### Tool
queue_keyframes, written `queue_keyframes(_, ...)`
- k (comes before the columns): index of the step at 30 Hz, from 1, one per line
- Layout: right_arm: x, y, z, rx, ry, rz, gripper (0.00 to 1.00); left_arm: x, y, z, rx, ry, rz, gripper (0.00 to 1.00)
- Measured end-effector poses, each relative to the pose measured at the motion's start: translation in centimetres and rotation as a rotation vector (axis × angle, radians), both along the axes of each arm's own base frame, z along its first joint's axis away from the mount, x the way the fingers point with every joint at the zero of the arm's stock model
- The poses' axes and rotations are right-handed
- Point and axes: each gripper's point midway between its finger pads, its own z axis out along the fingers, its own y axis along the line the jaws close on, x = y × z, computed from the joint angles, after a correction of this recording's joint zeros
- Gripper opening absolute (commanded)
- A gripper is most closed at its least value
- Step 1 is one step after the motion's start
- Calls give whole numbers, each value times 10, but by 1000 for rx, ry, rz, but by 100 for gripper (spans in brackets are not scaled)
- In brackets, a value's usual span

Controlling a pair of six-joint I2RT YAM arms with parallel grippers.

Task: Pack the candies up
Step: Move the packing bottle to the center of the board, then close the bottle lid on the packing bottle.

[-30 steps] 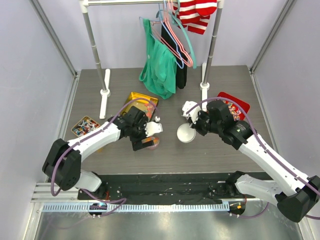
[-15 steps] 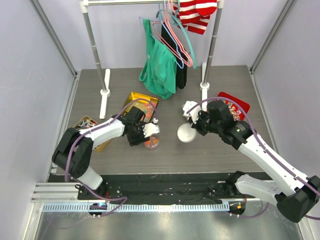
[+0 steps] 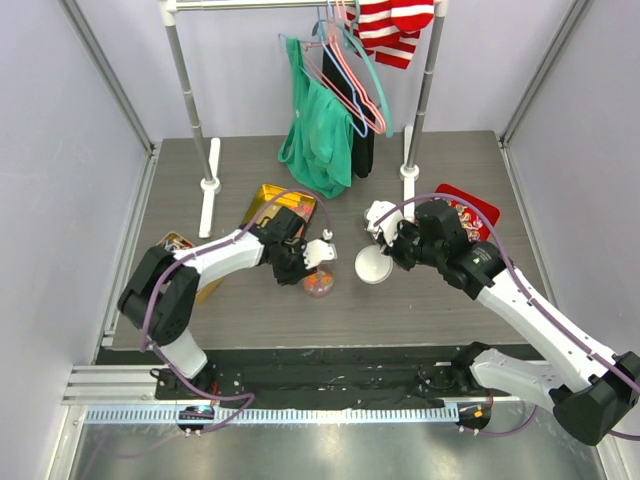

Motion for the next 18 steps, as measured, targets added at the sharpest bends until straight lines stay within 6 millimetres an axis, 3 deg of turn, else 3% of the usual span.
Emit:
queue_keyframes(6,-1,-1,3,7,-9,-1,1,-15,-20,-18,12,56,-39,31)
queue_keyframes(9,-1,-1,7,14,-19,-2,1,-13,-24,-16,-8,52,-20,30)
queue_keyframes(12,-2,-2,10,24,-24,-6,1,0,-14,-6,-46,45,49,31)
queue_keyframes(15,-3,-2,13,39,-25,-8,1,25,8,22,-103,-20,148,51)
queue_keyframes(18,-5,1,19,50,-8,9,1,41,26,63,-169,-121,217,69)
